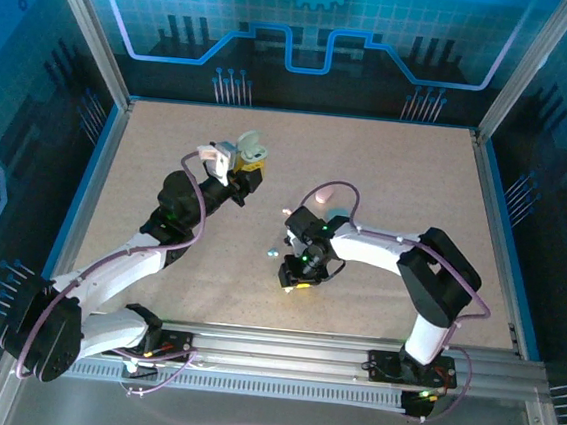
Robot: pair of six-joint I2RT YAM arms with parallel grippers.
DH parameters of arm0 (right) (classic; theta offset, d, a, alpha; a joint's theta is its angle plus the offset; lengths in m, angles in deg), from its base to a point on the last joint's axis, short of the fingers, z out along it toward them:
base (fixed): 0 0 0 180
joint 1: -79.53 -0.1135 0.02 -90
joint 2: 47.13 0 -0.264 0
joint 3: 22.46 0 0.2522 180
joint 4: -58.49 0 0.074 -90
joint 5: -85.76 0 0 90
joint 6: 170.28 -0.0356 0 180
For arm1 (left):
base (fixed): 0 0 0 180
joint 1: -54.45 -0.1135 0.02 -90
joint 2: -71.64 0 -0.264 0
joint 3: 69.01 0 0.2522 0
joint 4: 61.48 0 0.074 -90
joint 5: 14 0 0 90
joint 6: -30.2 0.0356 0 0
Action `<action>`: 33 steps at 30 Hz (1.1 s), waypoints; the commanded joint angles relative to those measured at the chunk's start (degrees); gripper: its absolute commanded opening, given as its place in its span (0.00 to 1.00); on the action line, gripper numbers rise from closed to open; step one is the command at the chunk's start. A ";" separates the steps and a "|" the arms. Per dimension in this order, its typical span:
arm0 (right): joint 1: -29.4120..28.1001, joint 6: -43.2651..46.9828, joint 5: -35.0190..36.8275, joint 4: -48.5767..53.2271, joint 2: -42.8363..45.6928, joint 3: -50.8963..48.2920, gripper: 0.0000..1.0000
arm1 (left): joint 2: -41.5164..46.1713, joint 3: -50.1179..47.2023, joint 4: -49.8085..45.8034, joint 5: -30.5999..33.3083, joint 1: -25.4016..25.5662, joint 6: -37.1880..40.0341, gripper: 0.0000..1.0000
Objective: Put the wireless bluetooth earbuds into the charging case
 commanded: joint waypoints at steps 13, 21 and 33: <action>1.14 -0.36 -4.80 -3.64 -2.76 -0.47 0.33 | -0.09 0.52 1.17 -0.19 -0.24 -0.66 0.30; 1.09 0.25 -4.99 -3.27 -4.07 0.73 0.29 | -0.71 0.65 1.35 -0.39 -0.27 -1.10 0.30; 1.10 0.43 -4.67 -2.72 -5.95 2.61 0.29 | -1.24 0.81 1.36 -0.48 -0.28 -1.10 0.30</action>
